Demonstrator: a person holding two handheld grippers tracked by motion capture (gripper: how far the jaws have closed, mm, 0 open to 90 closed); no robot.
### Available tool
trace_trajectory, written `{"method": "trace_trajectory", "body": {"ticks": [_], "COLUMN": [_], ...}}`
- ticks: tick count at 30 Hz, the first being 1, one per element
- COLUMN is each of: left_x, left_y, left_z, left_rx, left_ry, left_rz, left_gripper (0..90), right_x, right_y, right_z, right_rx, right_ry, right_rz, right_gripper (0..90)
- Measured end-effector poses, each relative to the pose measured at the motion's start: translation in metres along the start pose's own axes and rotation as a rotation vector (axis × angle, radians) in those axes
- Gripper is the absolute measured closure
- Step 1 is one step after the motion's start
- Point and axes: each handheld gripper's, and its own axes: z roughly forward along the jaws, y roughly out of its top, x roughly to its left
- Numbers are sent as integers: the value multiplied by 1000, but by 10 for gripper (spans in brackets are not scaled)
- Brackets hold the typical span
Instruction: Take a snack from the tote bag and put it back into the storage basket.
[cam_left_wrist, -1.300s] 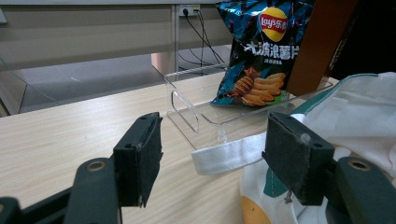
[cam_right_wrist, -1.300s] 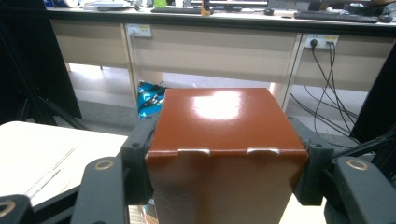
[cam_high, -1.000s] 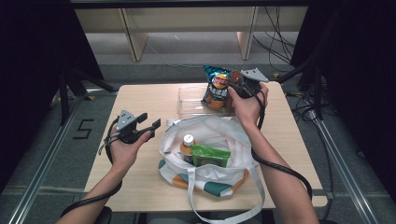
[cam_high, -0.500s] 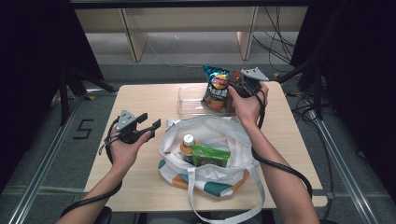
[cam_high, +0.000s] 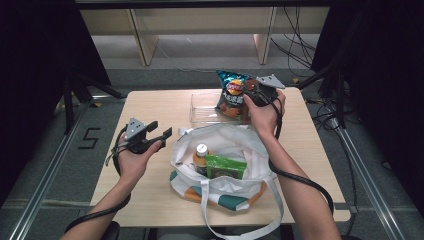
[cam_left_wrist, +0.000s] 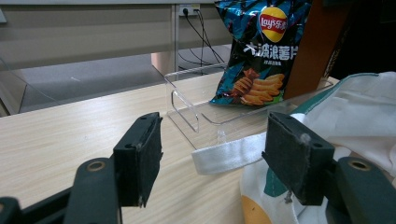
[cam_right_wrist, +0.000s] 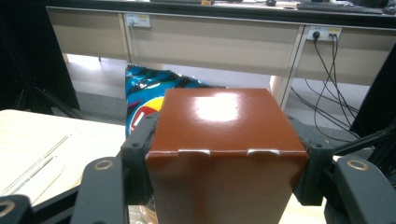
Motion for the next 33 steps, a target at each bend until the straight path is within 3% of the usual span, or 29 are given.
{"method": "trace_trajectory", "body": {"ticks": [15, 16, 26, 27, 29, 33], "left_x": [-1, -1, -1, -1, -1, -1], "left_y": [0, 0, 0, 0, 0, 0], "left_z": [0, 0, 1, 1, 1, 1], "left_rx": [1, 1, -1, 2, -3, 0], "left_ry": [-2, -3, -6, -5, -9, -7], "left_rz": [2, 2, 3, 4, 6, 5], "left_gripper": [357, 357, 357, 357, 357, 357], "right_x": [0, 1, 0, 1, -1, 0], "right_y": [-7, -7, -10, -10, -12, -16], "right_z": [6, 5, 7, 7, 9, 10], "right_rx": [28, 40, 45, 55, 51, 89], "right_ry": [-13, -17, -16, -18, -9, -10], "right_rz": [4, 26, 13, 30, 4, 12], "right_gripper": [385, 385, 383, 383, 383, 382]}}
